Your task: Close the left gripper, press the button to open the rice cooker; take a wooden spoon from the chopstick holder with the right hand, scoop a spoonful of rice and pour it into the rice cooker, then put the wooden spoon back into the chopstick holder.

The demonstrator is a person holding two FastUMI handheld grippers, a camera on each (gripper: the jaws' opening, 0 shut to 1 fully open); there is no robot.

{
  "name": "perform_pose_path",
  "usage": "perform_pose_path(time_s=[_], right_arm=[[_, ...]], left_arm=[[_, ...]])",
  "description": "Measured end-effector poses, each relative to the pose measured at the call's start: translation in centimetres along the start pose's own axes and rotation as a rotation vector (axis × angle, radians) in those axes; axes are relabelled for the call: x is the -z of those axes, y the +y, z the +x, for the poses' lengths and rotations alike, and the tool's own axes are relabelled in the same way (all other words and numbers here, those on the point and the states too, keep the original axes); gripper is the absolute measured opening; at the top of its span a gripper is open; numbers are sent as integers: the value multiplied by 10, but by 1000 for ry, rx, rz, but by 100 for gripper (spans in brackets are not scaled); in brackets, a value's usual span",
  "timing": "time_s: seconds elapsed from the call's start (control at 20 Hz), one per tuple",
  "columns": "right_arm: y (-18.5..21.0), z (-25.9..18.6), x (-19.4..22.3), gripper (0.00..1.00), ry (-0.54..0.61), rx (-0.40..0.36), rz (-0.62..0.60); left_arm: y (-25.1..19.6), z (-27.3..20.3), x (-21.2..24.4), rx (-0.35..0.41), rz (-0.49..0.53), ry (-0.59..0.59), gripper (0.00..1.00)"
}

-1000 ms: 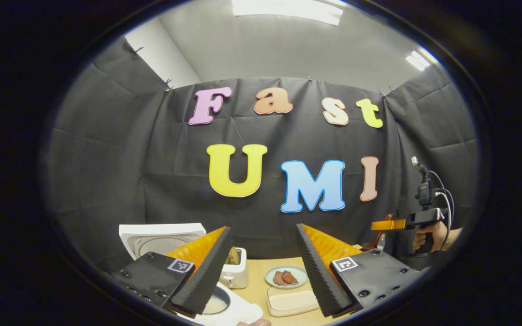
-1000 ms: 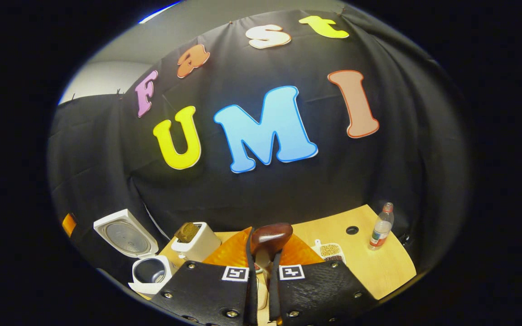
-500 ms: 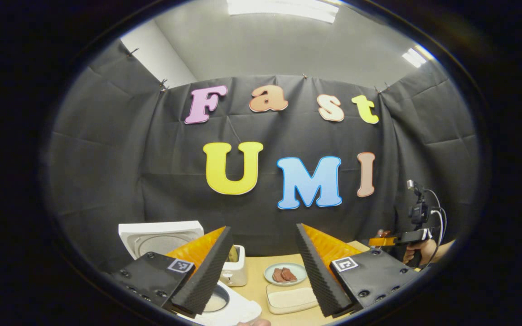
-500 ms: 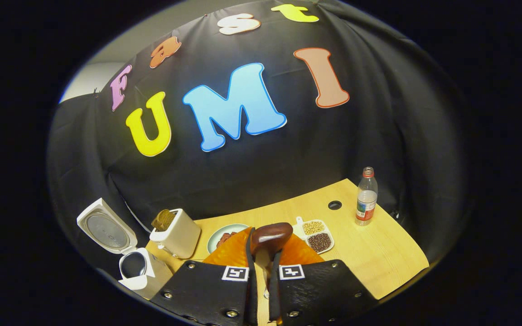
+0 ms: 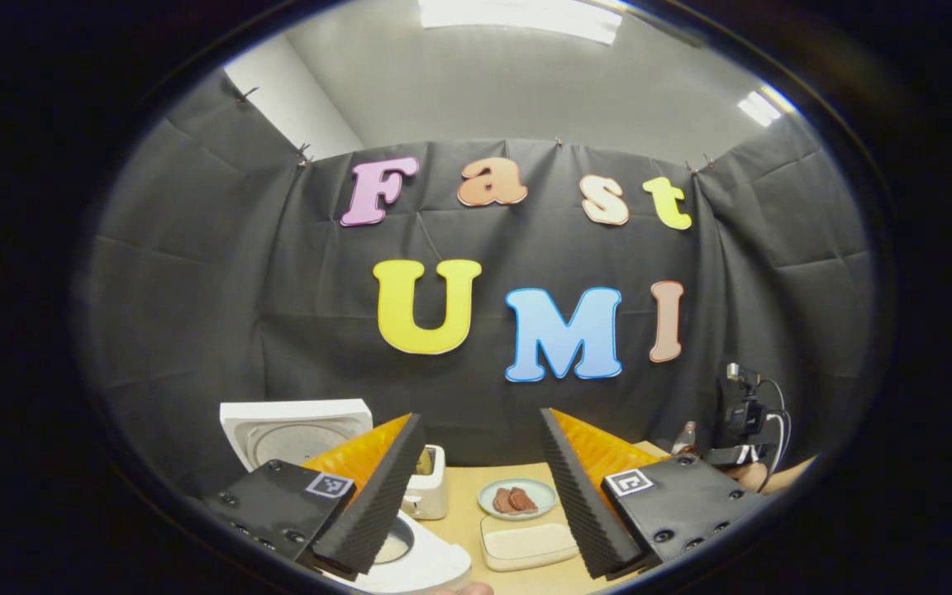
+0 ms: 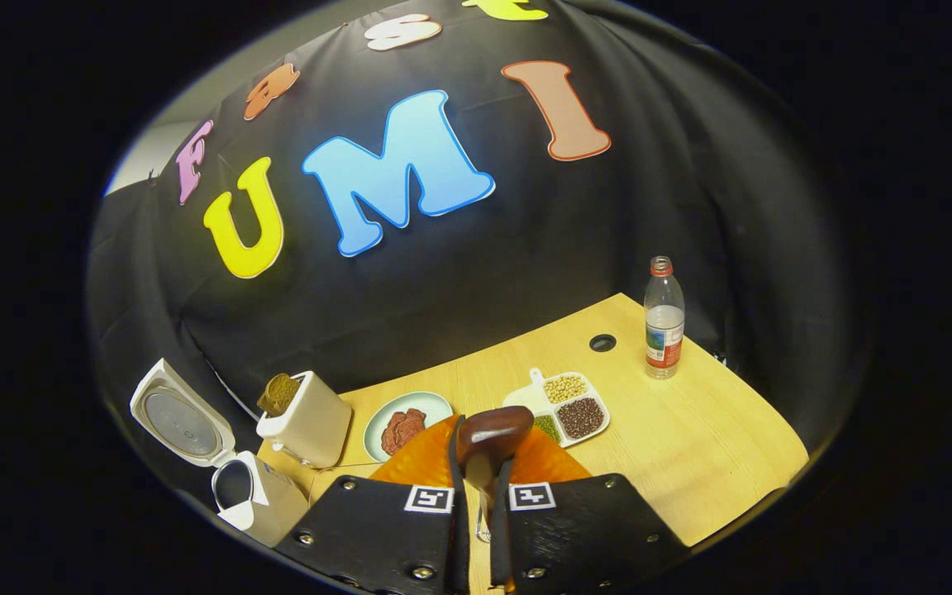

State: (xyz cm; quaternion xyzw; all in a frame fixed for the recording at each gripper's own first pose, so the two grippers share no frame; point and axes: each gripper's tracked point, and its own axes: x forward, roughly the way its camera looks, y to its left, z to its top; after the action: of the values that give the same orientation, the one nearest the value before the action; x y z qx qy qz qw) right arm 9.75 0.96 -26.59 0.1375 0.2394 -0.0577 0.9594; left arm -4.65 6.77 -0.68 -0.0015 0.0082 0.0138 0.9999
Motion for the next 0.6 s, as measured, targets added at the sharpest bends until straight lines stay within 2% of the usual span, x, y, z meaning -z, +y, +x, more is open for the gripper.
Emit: perform_pose_path(time_s=[0.05,0.1,0.15,0.25,0.6], right_arm=[[-1,3,4,10,8,9,-4],[0,6,6,10,12,12,-3],[1,9,9,11,18,16,-2],[3,10,26,10,25,33,2],[0,38,57,10,67,96,-7]], left_arm=[[1,-1,1,-2,3,1,92],[2,-1,0,-5,7,2,98],[3,-2,1,-10,11,4,92],[5,-2,1,-17,17,5,95],[12,-5,4,-44,32,28,92]])
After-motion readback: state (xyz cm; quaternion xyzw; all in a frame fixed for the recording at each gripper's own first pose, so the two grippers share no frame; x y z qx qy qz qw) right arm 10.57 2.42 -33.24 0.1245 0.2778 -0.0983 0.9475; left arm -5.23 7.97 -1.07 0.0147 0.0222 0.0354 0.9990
